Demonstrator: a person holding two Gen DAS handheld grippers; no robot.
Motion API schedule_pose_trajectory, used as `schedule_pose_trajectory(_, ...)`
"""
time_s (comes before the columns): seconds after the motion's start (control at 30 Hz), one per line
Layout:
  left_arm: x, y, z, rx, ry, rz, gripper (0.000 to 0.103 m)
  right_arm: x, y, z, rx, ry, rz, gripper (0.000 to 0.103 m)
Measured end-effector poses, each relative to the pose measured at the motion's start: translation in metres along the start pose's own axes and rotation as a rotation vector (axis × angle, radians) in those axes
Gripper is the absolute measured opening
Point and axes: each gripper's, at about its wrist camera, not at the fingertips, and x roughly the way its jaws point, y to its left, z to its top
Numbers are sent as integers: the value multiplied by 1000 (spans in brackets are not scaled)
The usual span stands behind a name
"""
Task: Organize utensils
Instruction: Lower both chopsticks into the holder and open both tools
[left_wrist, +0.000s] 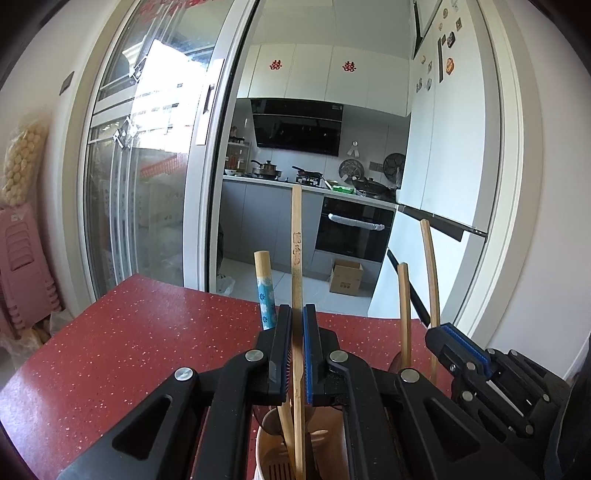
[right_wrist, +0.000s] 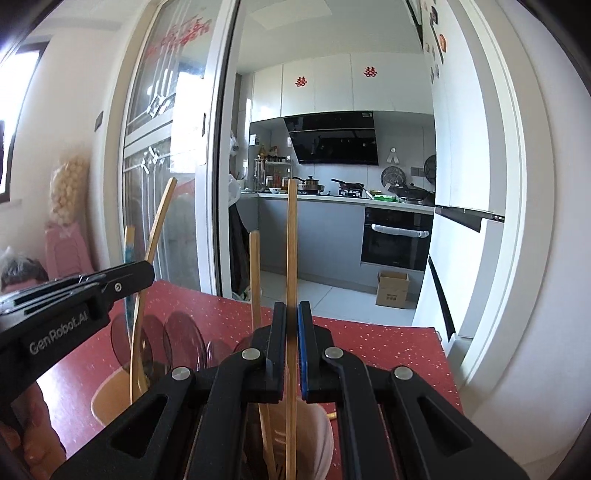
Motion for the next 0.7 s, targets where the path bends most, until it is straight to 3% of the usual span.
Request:
schedule_pose_trajectory(0.43, -16, -6, -9, 73, -1, 2, 35, -18, 6, -18, -40, 36, 9, 6)
schedule_pose_trajectory(0.7, -16, 6, -7, 31, 65, -47, 35, -20, -1, -19, -9, 88, 30, 6)
